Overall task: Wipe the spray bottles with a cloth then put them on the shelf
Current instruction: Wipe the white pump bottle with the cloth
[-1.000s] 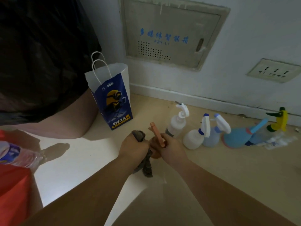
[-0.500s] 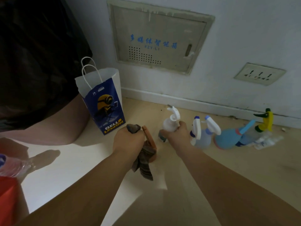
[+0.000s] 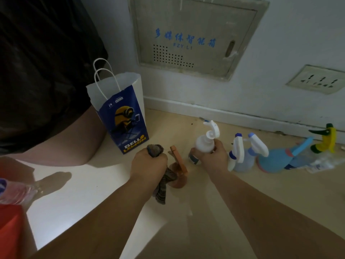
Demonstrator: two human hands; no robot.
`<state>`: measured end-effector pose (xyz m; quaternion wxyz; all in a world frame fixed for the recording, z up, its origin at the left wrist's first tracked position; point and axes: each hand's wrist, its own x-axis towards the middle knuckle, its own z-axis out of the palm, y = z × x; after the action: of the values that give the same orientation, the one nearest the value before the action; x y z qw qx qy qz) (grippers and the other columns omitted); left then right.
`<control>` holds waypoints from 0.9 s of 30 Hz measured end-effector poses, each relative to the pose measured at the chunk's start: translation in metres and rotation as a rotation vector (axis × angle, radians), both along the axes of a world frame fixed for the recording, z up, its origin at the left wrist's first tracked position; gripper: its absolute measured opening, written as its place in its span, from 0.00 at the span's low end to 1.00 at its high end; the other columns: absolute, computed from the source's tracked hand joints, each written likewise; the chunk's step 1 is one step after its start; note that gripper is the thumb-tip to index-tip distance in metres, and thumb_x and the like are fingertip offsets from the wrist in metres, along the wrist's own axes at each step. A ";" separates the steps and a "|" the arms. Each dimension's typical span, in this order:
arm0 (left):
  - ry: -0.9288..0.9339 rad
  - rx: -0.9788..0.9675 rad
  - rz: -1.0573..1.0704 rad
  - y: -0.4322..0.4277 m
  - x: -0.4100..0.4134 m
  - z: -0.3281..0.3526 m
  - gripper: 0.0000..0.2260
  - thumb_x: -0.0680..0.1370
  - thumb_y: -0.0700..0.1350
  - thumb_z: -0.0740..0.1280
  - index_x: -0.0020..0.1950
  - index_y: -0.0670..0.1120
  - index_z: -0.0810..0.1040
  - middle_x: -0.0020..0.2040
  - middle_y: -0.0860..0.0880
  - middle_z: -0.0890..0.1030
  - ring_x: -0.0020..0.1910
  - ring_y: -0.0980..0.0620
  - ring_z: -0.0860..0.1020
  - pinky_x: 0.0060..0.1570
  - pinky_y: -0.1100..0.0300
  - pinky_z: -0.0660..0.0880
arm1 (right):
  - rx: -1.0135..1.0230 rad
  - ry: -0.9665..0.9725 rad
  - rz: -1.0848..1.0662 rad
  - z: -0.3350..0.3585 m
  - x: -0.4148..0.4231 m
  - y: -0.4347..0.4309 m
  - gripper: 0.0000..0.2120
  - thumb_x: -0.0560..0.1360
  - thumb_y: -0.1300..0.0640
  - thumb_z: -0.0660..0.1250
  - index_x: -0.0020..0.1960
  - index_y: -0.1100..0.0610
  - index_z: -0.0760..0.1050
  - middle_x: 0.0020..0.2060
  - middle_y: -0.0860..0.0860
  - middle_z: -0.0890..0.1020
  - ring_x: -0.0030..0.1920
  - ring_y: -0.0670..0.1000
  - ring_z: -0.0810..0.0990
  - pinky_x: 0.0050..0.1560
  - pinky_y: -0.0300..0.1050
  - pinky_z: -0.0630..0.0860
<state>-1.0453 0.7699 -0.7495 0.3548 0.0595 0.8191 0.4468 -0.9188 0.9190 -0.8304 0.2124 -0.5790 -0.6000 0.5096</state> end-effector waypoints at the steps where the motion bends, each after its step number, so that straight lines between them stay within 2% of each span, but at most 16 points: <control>1: 0.002 0.002 -0.002 -0.001 0.001 0.003 0.02 0.74 0.41 0.68 0.42 0.45 0.79 0.39 0.43 0.79 0.47 0.38 0.81 0.52 0.43 0.80 | 0.015 0.004 -0.018 0.003 0.001 -0.001 0.26 0.68 0.58 0.82 0.59 0.50 0.71 0.45 0.40 0.78 0.44 0.42 0.78 0.44 0.40 0.74; 5: 0.036 0.010 0.004 -0.011 0.005 0.025 0.02 0.74 0.42 0.68 0.42 0.45 0.79 0.40 0.42 0.79 0.45 0.39 0.80 0.48 0.44 0.80 | 0.102 -0.024 -0.004 0.038 0.009 -0.004 0.29 0.65 0.54 0.84 0.58 0.53 0.72 0.47 0.43 0.79 0.49 0.49 0.80 0.50 0.49 0.77; 8: 0.108 -0.005 -0.042 -0.020 0.012 0.058 0.04 0.74 0.43 0.67 0.40 0.45 0.77 0.37 0.44 0.78 0.41 0.41 0.78 0.43 0.50 0.76 | 0.109 -0.018 0.038 0.086 0.019 -0.009 0.30 0.64 0.52 0.84 0.58 0.53 0.71 0.48 0.44 0.79 0.48 0.46 0.80 0.45 0.45 0.77; 12: 0.178 0.019 -0.099 -0.026 0.024 0.122 0.06 0.75 0.44 0.68 0.43 0.41 0.79 0.39 0.41 0.80 0.45 0.39 0.81 0.49 0.45 0.80 | 0.078 0.072 0.082 0.166 0.038 -0.026 0.26 0.67 0.53 0.83 0.58 0.51 0.72 0.48 0.44 0.79 0.45 0.42 0.79 0.39 0.40 0.74; 15: 0.086 0.125 -0.135 -0.030 0.038 0.174 0.06 0.76 0.45 0.69 0.48 0.43 0.81 0.43 0.42 0.82 0.47 0.40 0.82 0.52 0.44 0.80 | -0.004 0.131 0.124 0.228 0.062 -0.039 0.22 0.67 0.52 0.84 0.55 0.48 0.75 0.51 0.47 0.83 0.49 0.48 0.83 0.47 0.49 0.82; 17: 0.003 0.187 -0.147 -0.037 0.052 0.204 0.08 0.78 0.49 0.70 0.54 0.47 0.81 0.48 0.44 0.83 0.48 0.43 0.82 0.56 0.45 0.80 | -0.067 0.114 0.185 0.267 0.080 -0.050 0.23 0.66 0.50 0.85 0.53 0.45 0.76 0.53 0.48 0.84 0.52 0.52 0.84 0.54 0.55 0.84; 20: -0.041 0.275 -0.159 -0.051 0.078 0.238 0.09 0.81 0.53 0.68 0.58 0.51 0.79 0.51 0.46 0.82 0.52 0.46 0.80 0.60 0.47 0.77 | -0.139 0.105 0.276 0.318 0.110 -0.068 0.26 0.66 0.50 0.84 0.59 0.48 0.78 0.52 0.49 0.87 0.52 0.52 0.86 0.50 0.51 0.84; 24: -0.050 0.382 -0.203 -0.064 0.110 0.274 0.05 0.83 0.54 0.65 0.51 0.55 0.77 0.50 0.49 0.81 0.49 0.50 0.79 0.51 0.51 0.74 | -0.216 0.090 0.365 0.357 0.148 -0.093 0.25 0.68 0.48 0.82 0.62 0.49 0.81 0.51 0.48 0.89 0.53 0.52 0.88 0.55 0.54 0.84; 27: -0.119 0.427 -0.296 -0.067 0.129 0.281 0.06 0.83 0.56 0.64 0.56 0.59 0.78 0.54 0.51 0.82 0.52 0.50 0.80 0.45 0.54 0.75 | -0.290 0.102 0.375 0.358 0.165 -0.105 0.24 0.69 0.52 0.80 0.64 0.53 0.81 0.52 0.52 0.89 0.55 0.56 0.87 0.61 0.60 0.82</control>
<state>-0.9167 0.7033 -0.4682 0.4433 0.2258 0.6665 0.5552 -0.7540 0.8141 -0.4726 0.0588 -0.4554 -0.6063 0.6493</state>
